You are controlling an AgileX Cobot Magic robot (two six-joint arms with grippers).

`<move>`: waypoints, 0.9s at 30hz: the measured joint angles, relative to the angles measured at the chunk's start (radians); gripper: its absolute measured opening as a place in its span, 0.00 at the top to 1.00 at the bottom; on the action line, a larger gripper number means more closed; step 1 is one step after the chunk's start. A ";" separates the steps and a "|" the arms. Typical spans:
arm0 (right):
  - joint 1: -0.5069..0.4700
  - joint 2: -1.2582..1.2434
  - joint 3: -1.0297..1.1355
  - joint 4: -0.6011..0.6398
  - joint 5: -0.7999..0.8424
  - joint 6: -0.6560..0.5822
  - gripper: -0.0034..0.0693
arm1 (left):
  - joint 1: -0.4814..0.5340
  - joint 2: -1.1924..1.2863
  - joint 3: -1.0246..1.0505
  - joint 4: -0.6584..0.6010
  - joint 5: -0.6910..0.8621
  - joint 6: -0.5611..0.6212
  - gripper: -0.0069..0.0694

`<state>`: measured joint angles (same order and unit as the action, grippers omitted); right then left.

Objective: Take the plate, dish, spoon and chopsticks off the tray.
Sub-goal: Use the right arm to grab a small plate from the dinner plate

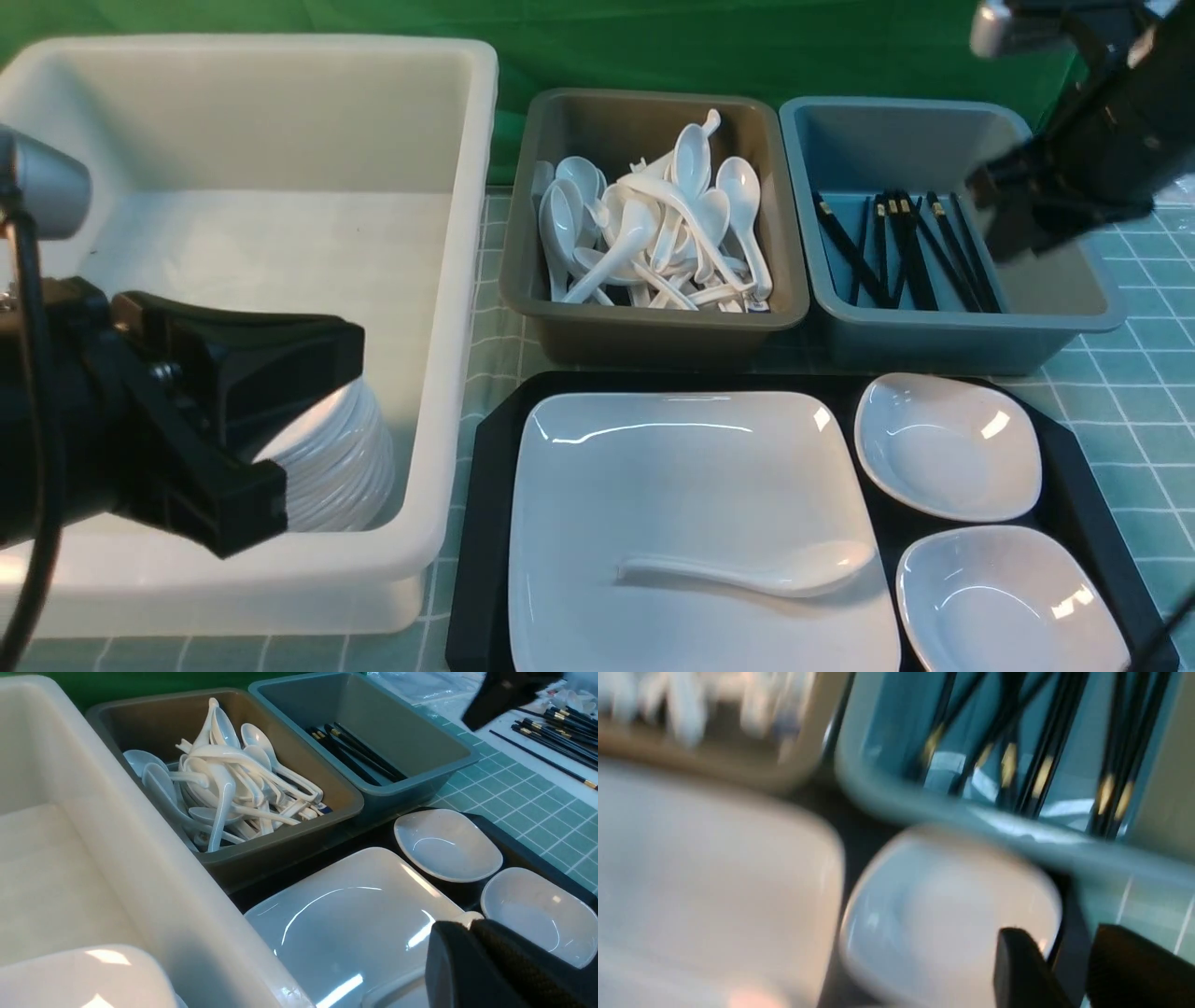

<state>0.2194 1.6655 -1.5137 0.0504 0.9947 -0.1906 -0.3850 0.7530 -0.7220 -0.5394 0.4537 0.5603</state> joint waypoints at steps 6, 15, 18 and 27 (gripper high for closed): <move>0.247 -0.264 0.411 -0.087 -0.024 0.035 0.56 | 0.000 0.000 0.000 0.003 0.012 0.026 0.89; 0.415 -0.327 0.766 -0.119 -0.244 0.048 0.21 | 0.000 0.000 0.000 0.003 0.026 0.033 0.89; 0.416 -0.325 0.825 -0.124 -0.370 0.051 0.18 | 0.000 0.000 0.000 0.003 0.032 0.033 0.89; 0.416 -0.216 0.852 -0.177 -0.455 0.051 0.20 | 0.000 0.000 0.000 0.003 0.032 0.033 0.89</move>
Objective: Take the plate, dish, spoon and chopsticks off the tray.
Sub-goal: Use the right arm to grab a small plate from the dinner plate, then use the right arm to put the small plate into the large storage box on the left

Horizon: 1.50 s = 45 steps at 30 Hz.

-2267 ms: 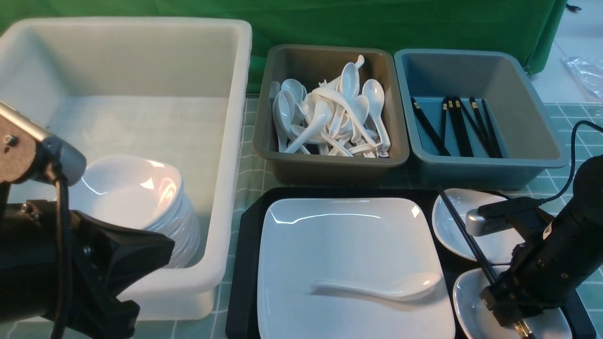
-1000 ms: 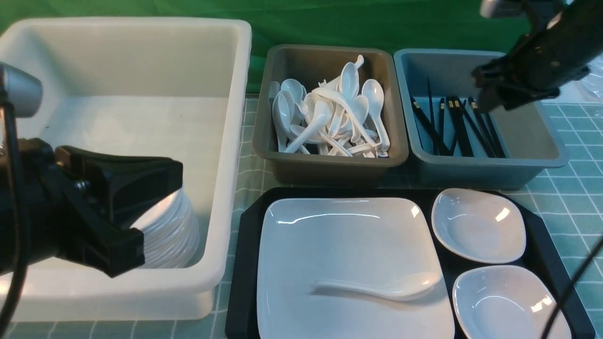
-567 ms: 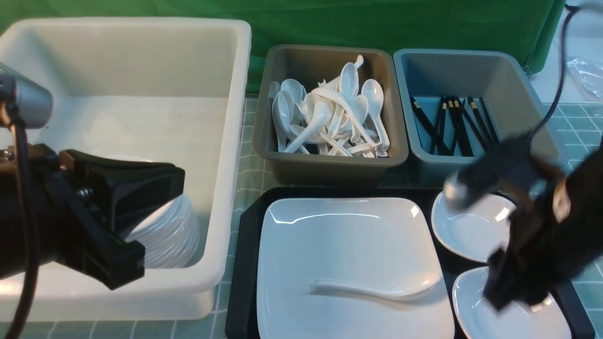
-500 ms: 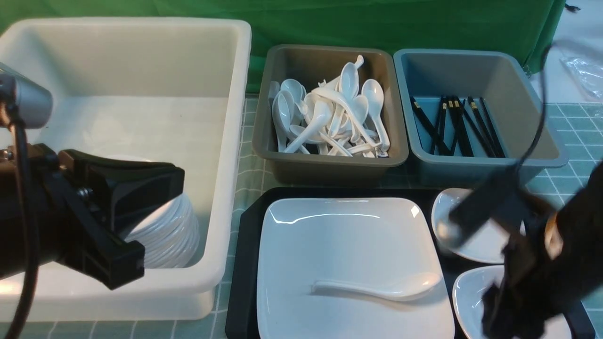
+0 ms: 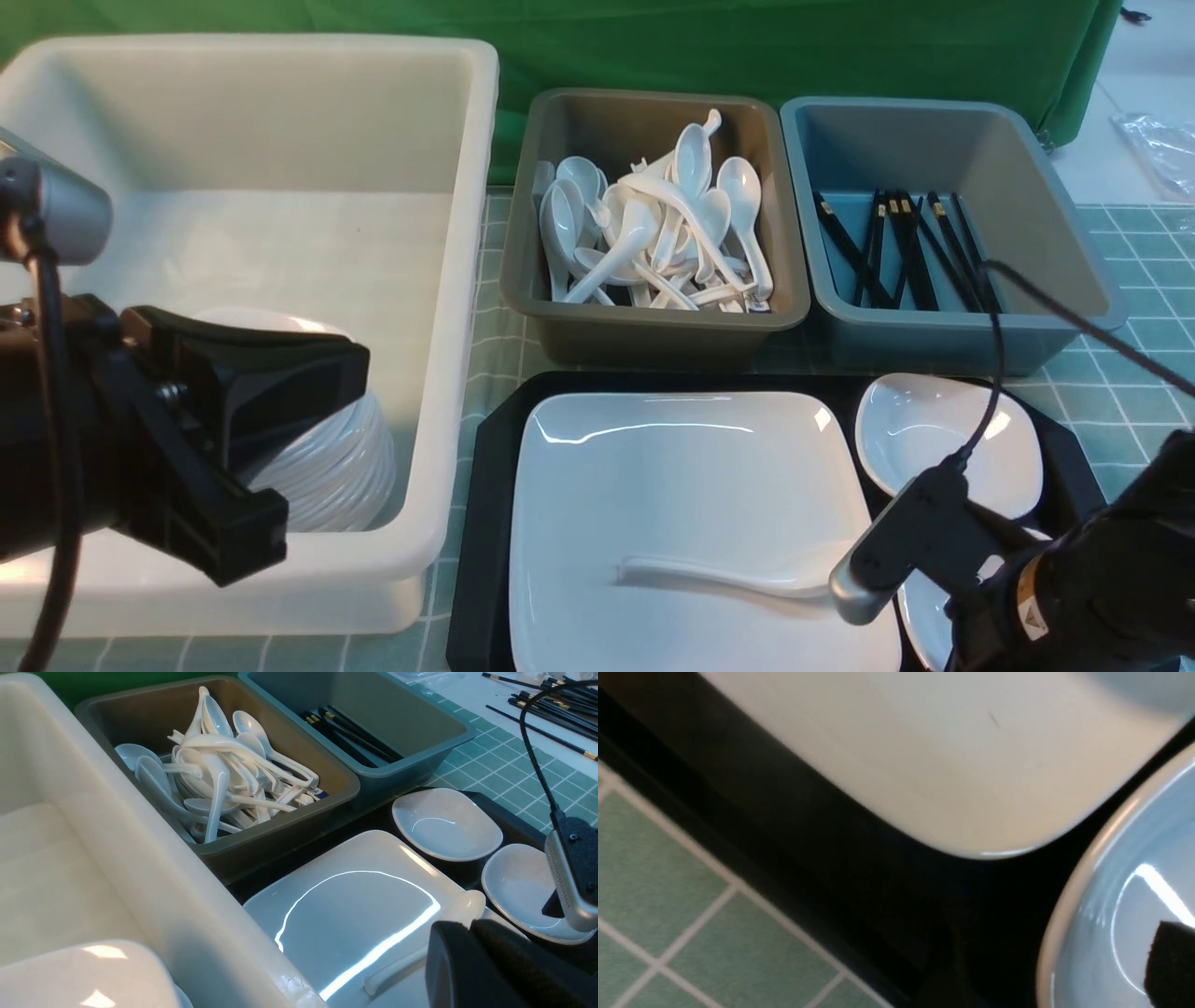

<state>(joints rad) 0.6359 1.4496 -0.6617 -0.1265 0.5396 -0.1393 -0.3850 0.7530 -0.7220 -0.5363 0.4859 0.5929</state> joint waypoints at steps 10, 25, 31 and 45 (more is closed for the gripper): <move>0.000 0.080 -0.001 -0.051 -0.009 -0.001 0.51 | 0.000 0.000 0.000 0.000 0.010 0.000 0.89; 0.075 -0.197 -0.301 -0.032 0.387 0.108 0.87 | 0.000 -0.109 0.000 0.078 0.049 -0.044 0.89; 0.278 -0.103 -0.674 -0.036 0.291 -0.035 0.87 | 0.000 -0.264 -0.001 0.447 0.186 -0.392 0.89; 0.502 0.524 -1.267 -0.025 0.127 -0.375 0.87 | 0.000 -0.578 -0.068 0.732 0.551 -0.673 0.89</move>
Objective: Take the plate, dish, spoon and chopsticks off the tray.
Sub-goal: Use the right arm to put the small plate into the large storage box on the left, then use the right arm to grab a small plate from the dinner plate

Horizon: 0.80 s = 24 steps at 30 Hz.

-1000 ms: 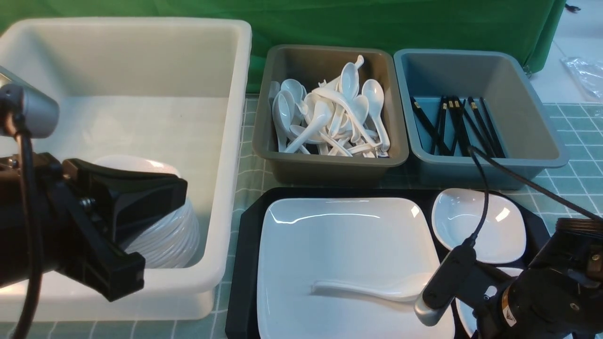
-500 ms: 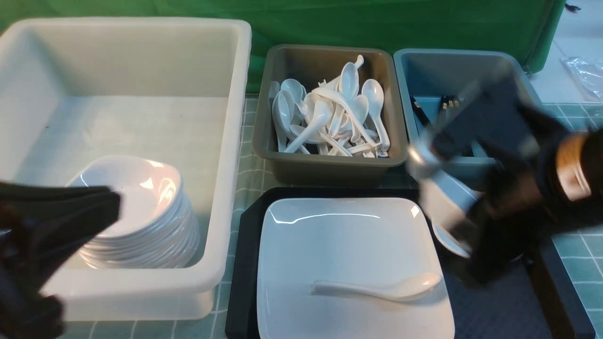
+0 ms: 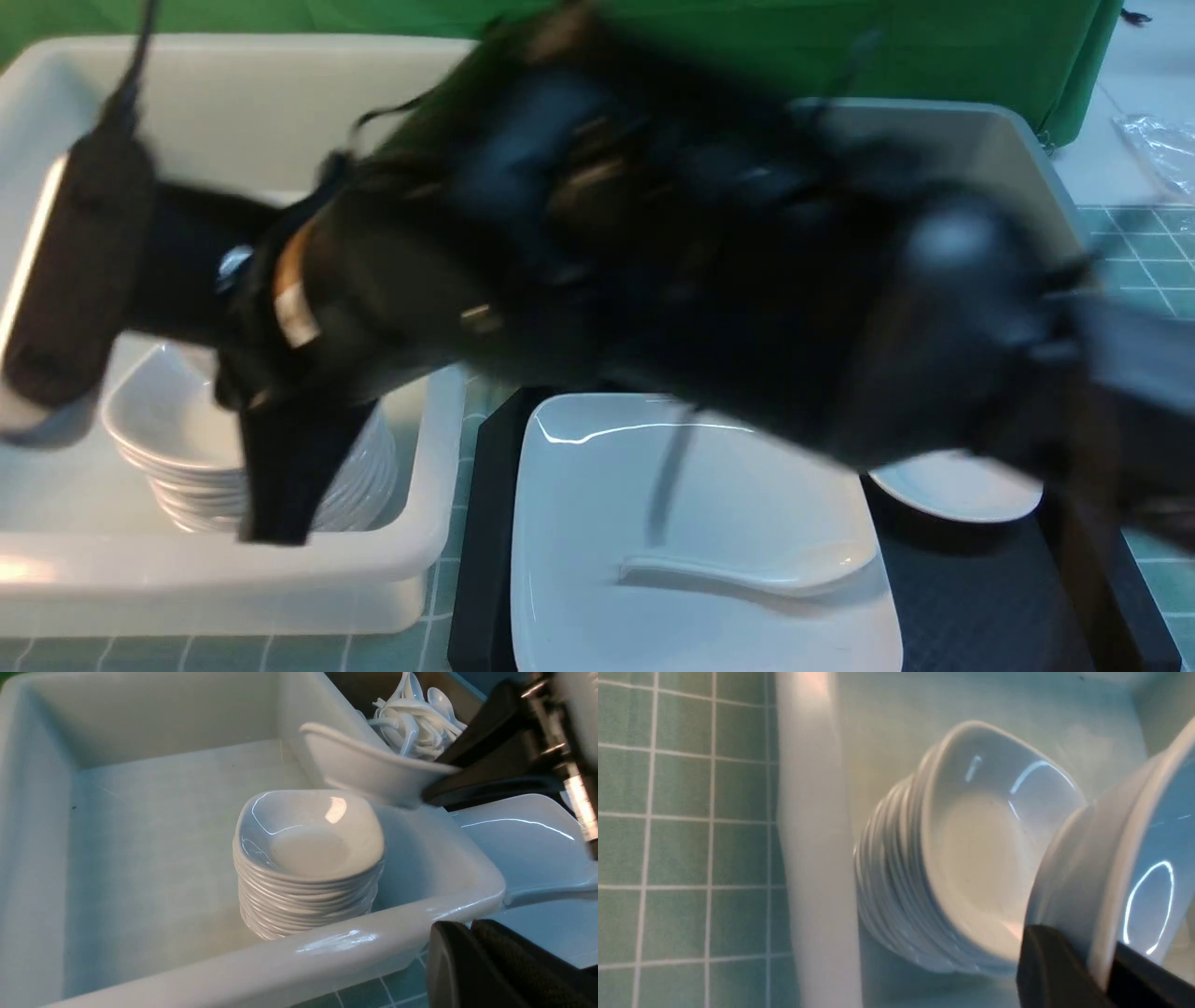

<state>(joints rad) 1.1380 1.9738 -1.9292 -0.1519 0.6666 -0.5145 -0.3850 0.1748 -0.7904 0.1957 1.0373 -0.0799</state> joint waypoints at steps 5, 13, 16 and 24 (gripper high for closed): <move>0.001 0.116 -0.086 -0.011 -0.009 -0.008 0.85 | 0.000 -0.002 -0.001 -0.008 0.003 0.014 0.89; 0.001 0.141 -0.093 -0.045 -0.010 0.038 0.43 | 0.000 -0.004 -0.001 -0.012 0.003 0.029 0.89; 0.001 0.129 -0.106 -0.059 0.056 0.087 0.26 | 0.000 -0.004 -0.001 -0.026 0.002 0.029 0.89; -0.015 -0.054 -0.136 -0.158 0.464 0.216 0.25 | 0.000 0.069 -0.001 -0.184 -0.082 0.142 0.89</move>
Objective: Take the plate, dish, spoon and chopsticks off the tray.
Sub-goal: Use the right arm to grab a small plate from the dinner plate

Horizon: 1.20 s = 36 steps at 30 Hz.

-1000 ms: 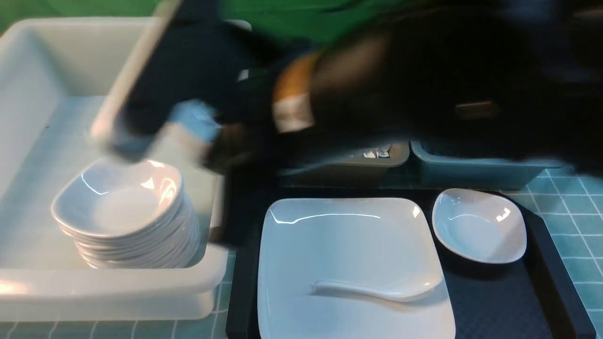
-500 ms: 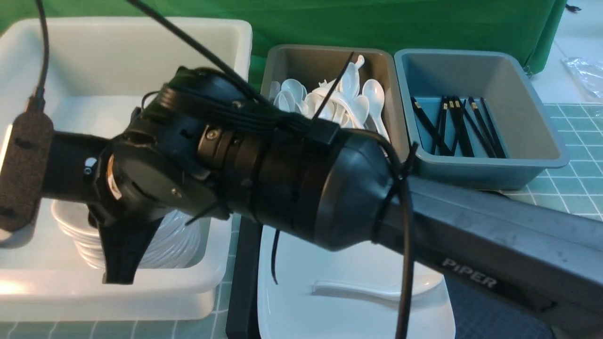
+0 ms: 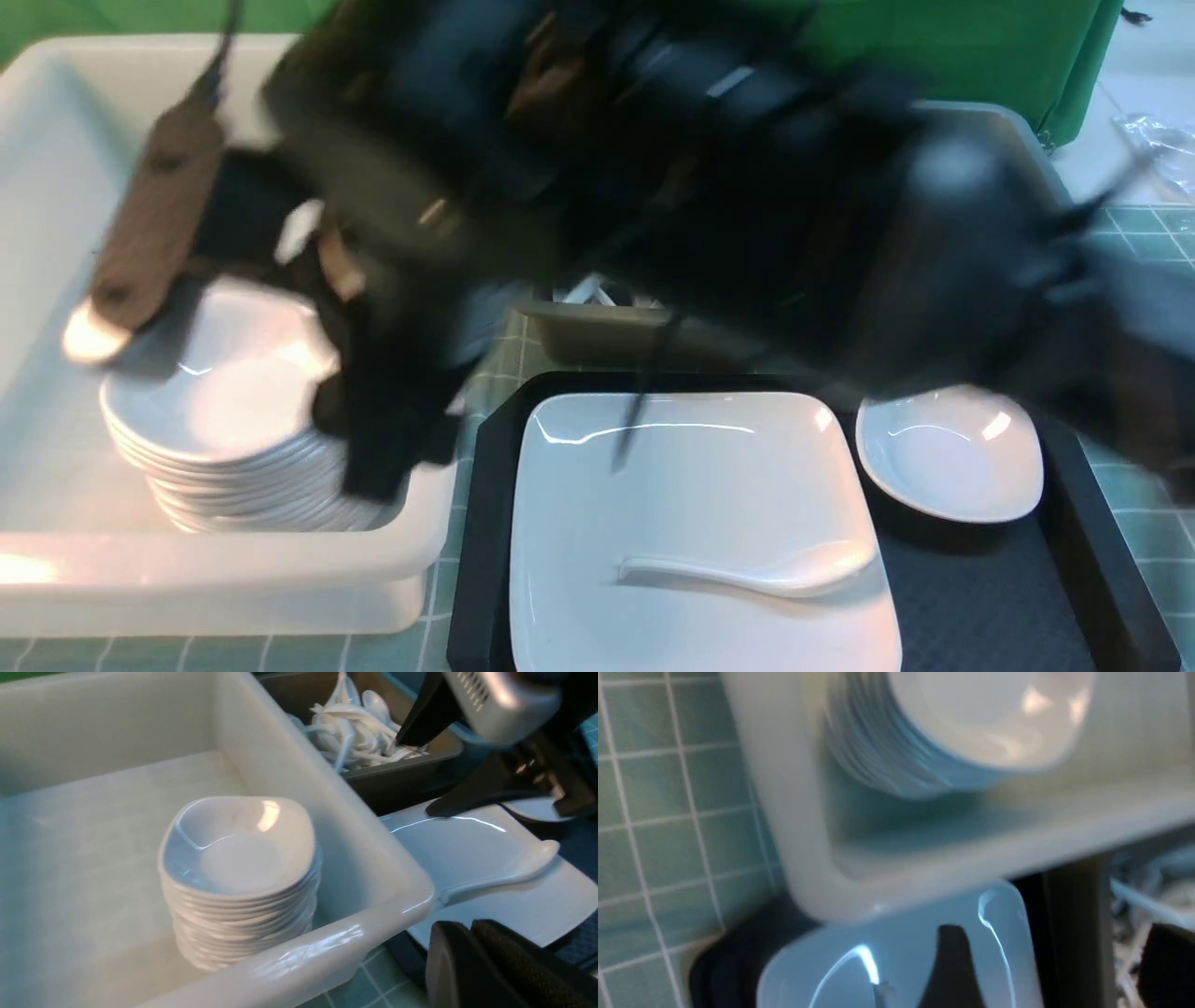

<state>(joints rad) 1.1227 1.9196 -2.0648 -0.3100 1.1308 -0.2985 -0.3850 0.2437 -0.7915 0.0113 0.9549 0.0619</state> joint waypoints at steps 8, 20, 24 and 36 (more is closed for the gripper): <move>-0.233 -0.250 0.434 -0.032 -0.004 0.097 0.47 | 0.000 0.148 0.000 -0.147 -0.112 0.142 0.89; -0.648 -0.288 1.065 -0.011 -0.504 0.070 0.26 | 0.000 0.195 0.000 -0.170 -0.160 0.208 0.89; -0.678 -0.243 1.073 -0.010 -0.573 0.044 0.25 | 0.000 0.195 0.000 -0.170 -0.178 0.212 0.89; -0.680 -0.121 1.072 -0.039 -0.720 -0.015 0.25 | 0.000 0.195 0.000 -0.171 -0.181 0.219 0.89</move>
<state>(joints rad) 0.4430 1.7991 -0.9932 -0.3492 0.4110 -0.3135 -0.3850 0.4388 -0.7915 -0.1594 0.7738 0.2811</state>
